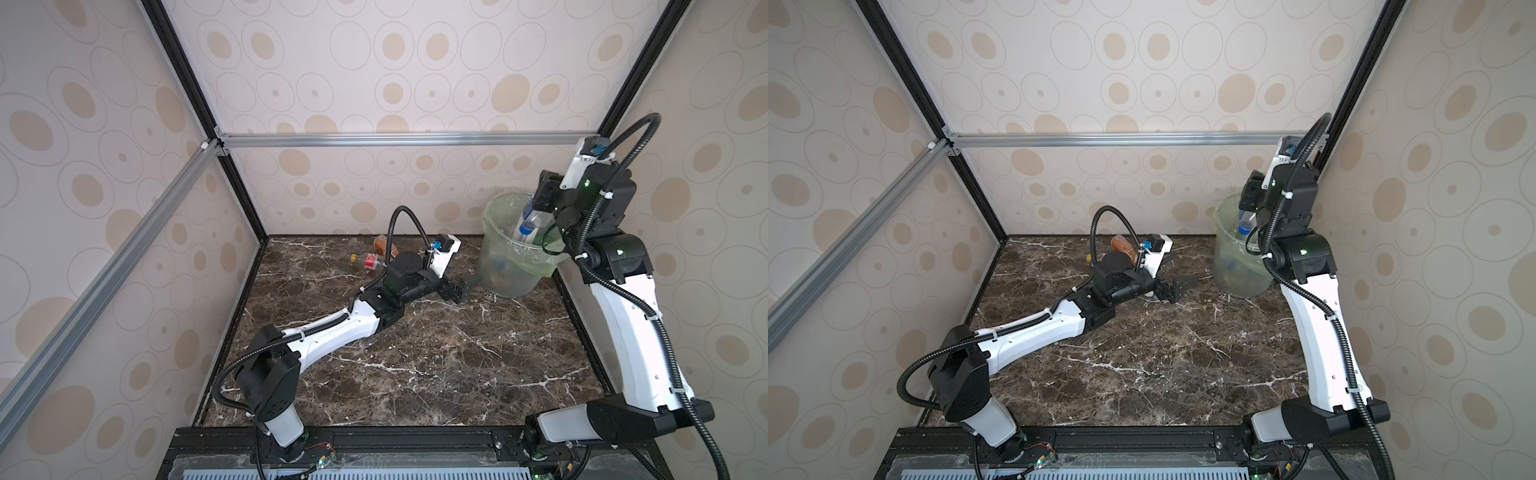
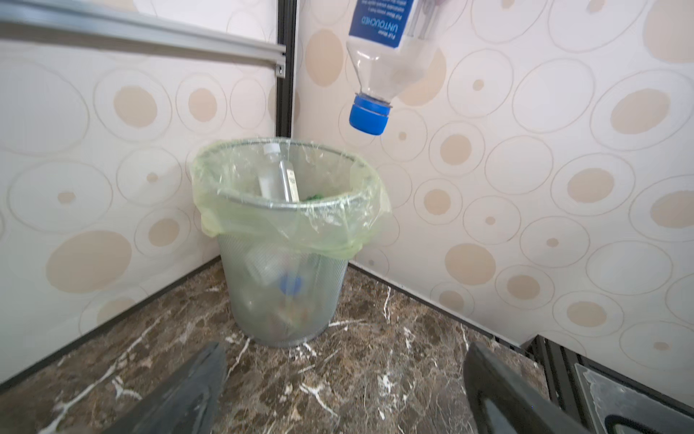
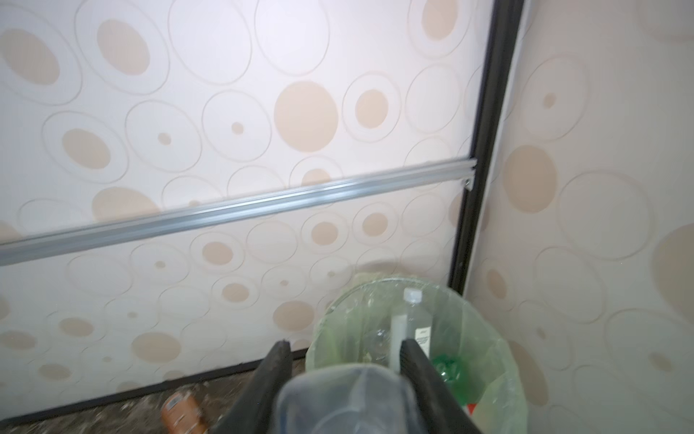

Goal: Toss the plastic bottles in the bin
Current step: 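Carry the blue-capped bottle over the wastebasket with the right gripper while the left releases, then open the right gripper above the wastebasket to drop the blue-capped bottle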

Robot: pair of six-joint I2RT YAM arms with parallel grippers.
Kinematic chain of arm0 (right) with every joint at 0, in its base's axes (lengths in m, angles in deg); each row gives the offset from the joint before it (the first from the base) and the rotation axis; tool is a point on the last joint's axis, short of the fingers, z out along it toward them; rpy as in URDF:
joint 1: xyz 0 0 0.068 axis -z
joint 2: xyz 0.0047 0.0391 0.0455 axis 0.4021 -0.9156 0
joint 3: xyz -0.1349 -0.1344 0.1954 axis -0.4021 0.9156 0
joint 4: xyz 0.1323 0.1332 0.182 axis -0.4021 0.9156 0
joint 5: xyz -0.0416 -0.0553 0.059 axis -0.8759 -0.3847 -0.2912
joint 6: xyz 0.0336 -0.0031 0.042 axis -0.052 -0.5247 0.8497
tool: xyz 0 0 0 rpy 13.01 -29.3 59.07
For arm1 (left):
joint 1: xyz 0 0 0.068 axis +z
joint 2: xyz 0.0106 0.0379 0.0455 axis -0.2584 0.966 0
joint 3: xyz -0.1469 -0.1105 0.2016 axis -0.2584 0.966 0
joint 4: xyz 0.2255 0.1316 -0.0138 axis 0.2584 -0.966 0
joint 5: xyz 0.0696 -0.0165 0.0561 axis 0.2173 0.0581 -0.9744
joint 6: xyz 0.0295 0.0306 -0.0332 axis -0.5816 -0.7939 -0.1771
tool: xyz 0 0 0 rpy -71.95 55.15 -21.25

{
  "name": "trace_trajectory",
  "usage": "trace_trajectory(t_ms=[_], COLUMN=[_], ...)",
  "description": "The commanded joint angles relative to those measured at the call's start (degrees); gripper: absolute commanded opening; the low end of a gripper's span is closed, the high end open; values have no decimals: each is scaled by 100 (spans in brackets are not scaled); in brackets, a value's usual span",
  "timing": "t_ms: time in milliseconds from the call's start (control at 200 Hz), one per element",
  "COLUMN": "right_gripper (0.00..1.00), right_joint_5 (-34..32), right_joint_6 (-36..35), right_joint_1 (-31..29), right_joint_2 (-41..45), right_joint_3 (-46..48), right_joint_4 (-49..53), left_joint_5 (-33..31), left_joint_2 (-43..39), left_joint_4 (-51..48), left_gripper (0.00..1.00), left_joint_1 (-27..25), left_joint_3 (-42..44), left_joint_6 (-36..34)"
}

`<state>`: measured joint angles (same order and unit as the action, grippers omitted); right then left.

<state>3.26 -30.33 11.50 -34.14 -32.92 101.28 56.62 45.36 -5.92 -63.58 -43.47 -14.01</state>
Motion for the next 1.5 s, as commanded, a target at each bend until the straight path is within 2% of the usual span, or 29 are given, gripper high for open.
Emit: trace_trajectory(t_ms=[0, 185, 360, 460, 555, 620, 730, 820, 1270, 1395, 1495], right_gripper=[41, 41, 45, 45, 47, 57, 88, 100, 100, 100, 100], right_joint_5=[-873, -1149, -1279, -1464, -1731, -1696, -2111, -1912, -1654, -1465, -1142], right_joint_6=[-1015, -1859, -2235, -2320, -2245, -1841, -1564, -1430, -1375, -1122, -791], right_joint_1=[-23, -28, -27, 12, 159, 357, 432, 423, 263, 195, 84], right_joint_2=[-120, -260, -878, -1030, -1088, -1134, -1101, -757, -336, -272, -282], right_joint_3=[-470, -806, -1303, -712, 360, 1031, 1421, 1501, 945, 944, 997], right_joint_4=[-405, -1377, -1338, -1735, -2193, -2167, -1948, -1935, -1511, -1272, -1012], left_joint_5=[40, 53, 4, 66, 105, 122, 124, 114, 221, 45, -354], left_joint_2=[17, 153, 205, 244, 254, 243, 208, 207, 233, 370, 587], left_joint_4=[3, -90, 119, 200, 254, 269, 238, 227, 164, -193, -746], left_gripper=[99, 99, 99, 99, 99, 99, 99, 99, 99, 99, 99], left_joint_1=[-27, 8, 109, 173, 217, 236, 245, 246, 276, 453, 679], left_joint_3=[-539, -745, -511, -412, -314, -262, -217, -224, -281, -496, -840], left_joint_6=[-362, -571, -528, -436, -390, -357, -388, -387, -126, 159, 441])
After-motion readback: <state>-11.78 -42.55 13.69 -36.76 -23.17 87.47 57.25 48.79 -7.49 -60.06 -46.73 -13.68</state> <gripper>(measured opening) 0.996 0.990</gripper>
